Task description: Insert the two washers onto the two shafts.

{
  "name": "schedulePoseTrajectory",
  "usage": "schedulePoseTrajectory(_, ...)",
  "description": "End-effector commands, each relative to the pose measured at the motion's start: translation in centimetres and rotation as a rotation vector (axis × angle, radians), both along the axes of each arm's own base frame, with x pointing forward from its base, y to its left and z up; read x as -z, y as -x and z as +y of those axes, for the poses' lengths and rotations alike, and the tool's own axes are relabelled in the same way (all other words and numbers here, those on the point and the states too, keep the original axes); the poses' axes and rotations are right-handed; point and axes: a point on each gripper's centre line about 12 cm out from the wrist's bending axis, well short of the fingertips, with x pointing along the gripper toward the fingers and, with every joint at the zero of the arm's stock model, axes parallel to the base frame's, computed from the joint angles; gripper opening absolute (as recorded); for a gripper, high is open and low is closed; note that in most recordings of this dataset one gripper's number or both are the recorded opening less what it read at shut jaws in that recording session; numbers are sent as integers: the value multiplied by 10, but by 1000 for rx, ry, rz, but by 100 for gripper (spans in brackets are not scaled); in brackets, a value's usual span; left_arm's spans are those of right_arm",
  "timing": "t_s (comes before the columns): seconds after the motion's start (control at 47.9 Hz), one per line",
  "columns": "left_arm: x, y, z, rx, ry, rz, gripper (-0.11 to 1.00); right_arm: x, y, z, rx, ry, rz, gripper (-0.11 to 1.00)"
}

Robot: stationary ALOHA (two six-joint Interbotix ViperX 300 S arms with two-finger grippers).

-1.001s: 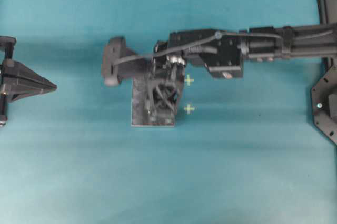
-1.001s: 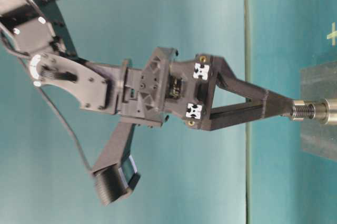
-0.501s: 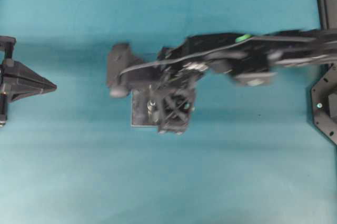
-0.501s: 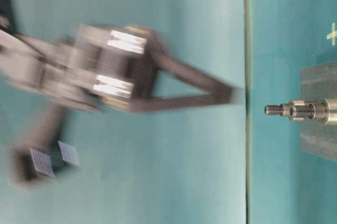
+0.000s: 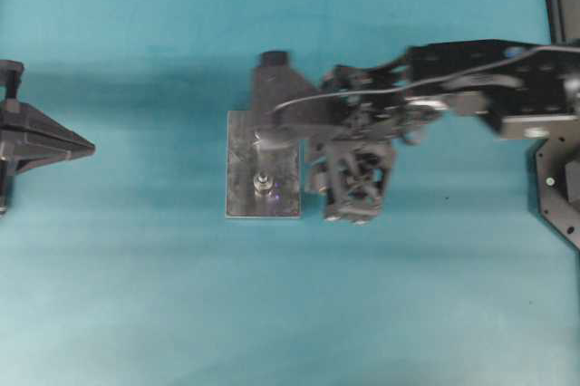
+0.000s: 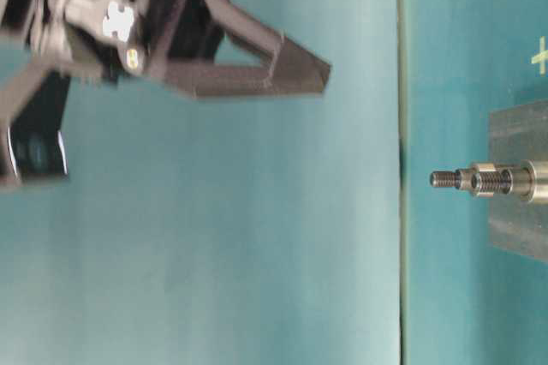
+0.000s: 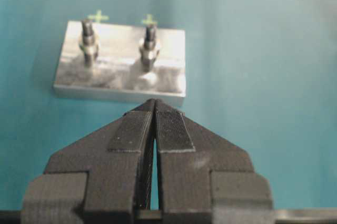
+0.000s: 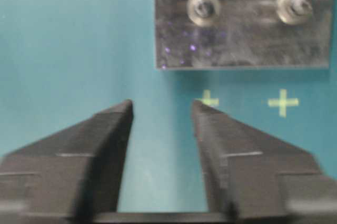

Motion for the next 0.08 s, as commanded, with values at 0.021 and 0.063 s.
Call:
schedulePoseTrajectory(0.021,-11,-2,0,-1,-1,-35,0,-14,17,-4,36,-5,-86,39)
schedulePoseTrajectory(0.063,-11,-2,0,-1,-1,-37,0,-13,23,-5,48,-5,-105,34)
